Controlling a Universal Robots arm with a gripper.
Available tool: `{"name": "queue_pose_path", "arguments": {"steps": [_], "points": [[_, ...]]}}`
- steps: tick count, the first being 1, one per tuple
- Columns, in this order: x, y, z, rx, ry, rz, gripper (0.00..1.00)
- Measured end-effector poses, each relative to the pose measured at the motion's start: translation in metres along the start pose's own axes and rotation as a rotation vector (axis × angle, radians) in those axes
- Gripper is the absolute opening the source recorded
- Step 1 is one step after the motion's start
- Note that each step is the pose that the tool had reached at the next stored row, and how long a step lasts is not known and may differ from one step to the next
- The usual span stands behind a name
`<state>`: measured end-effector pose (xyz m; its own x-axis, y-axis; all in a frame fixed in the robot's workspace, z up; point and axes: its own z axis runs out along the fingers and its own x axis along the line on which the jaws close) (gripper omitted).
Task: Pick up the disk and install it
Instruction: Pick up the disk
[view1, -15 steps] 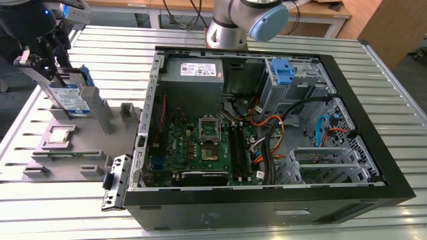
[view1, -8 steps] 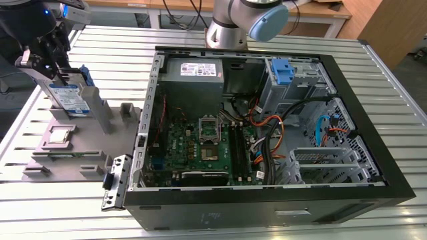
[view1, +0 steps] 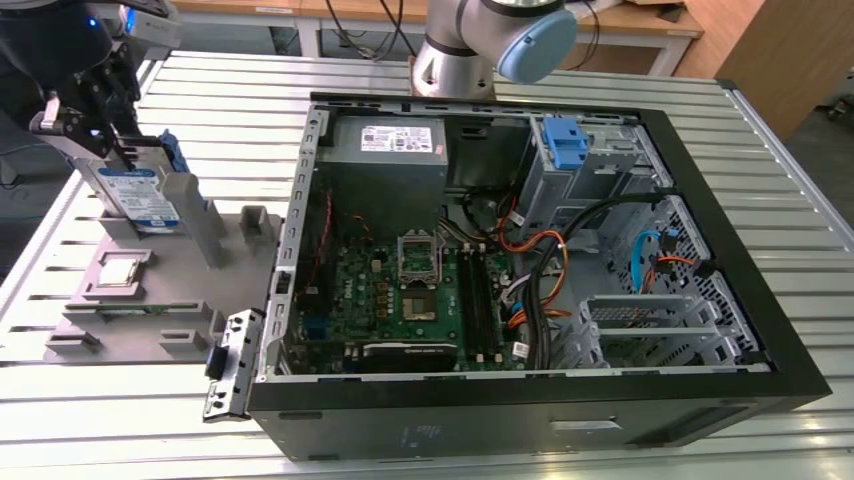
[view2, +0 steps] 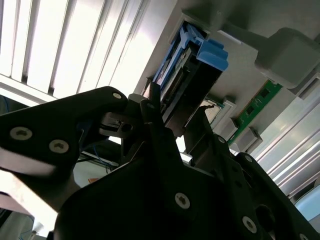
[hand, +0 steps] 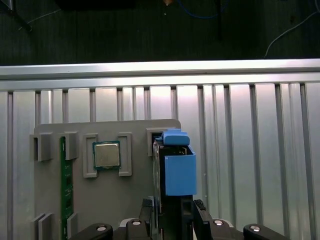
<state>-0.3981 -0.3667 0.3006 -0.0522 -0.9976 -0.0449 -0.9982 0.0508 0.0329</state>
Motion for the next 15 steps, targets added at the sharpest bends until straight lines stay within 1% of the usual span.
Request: {"name": "queue_pose_path", "arguments": {"steps": [15], "points": [[-0.0011,-0.0003,0.0026,0.0000,0.0001,0.000,0.45]]}}
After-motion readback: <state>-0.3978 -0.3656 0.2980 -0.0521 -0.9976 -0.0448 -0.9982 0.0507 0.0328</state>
